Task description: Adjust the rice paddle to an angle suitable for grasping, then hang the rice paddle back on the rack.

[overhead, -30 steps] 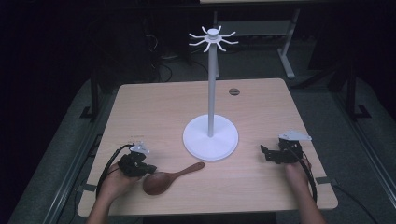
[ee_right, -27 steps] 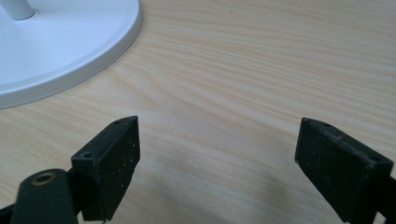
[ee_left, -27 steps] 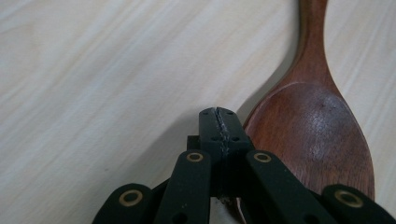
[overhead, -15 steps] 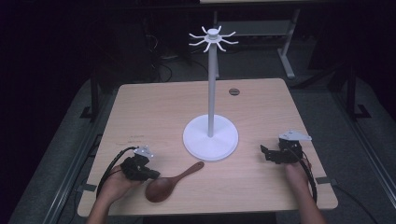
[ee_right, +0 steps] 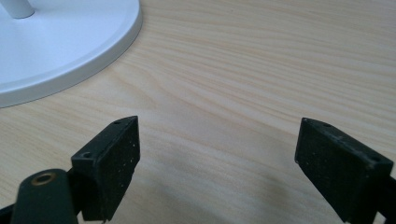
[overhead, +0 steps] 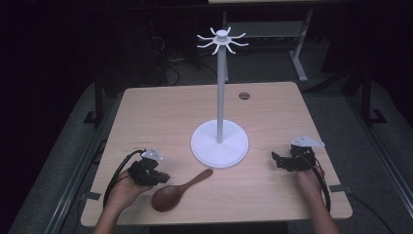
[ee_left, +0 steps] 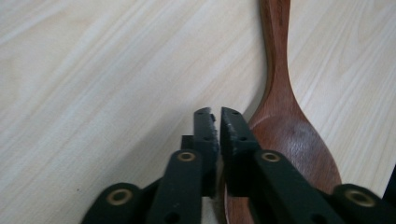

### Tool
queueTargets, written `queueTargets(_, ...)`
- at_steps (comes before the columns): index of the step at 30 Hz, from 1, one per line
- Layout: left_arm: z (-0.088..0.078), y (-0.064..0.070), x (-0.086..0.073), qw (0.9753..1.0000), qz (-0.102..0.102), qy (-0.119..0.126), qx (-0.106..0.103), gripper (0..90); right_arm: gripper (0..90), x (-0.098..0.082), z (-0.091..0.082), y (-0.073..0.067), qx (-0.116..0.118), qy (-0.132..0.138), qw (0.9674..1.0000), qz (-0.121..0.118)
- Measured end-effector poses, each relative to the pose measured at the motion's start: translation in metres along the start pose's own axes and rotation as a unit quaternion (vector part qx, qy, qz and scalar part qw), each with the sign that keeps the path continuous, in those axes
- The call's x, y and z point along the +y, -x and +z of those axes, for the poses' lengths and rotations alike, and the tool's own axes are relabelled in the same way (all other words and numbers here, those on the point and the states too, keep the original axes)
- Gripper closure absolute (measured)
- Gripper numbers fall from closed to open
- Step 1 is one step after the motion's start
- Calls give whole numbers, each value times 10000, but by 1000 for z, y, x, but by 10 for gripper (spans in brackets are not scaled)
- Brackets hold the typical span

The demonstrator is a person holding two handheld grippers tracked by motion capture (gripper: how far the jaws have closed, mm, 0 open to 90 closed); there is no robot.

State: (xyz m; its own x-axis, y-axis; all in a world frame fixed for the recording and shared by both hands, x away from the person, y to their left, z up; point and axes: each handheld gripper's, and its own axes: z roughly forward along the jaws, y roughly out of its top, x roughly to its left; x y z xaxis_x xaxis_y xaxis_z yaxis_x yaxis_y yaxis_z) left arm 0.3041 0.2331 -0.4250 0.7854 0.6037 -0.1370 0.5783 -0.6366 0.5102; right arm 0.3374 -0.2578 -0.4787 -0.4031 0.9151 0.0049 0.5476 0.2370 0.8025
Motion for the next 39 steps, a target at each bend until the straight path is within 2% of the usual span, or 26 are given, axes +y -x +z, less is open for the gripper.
queueTargets(2,-1,3,4,10000,-37,-5,30,775,135,0,0,0,3,3,10000,-7)
queueTargets(5,-1,7,9,9999,37,-137,56,719,135,0,0,1,17,4,10000,9)
queueTargets(10,3,14,18,9998,71,-196,68,645,135,0,0,0,8,-4,10000,-14)
queueTargets(11,3,15,20,9996,86,-272,47,642,135,0,0,0,7,-4,10000,-17)
queueTargets(15,8,21,27,9994,68,-329,-40,625,135,0,0,0,10,2,10000,-6)
queueTargets(19,14,24,34,9985,122,-530,-94,602,135,0,1,0,16,3,10000,3)
queueTargets(26,24,33,49,9972,46,-733,-139,598,135,0,1,1,16,1,10000,10)
queueTargets(31,33,38,60,9961,161,-854,-147,599,135,0,1,1,17,-2,10000,17)
queueTargets(35,42,43,69,9930,317,-1121,-180,601,135,0,0,1,14,-1,10000,13)
queueTargets(39,51,48,75,9895,399,-1387,-48,609,135,0,0,1,16,0,10000,20)
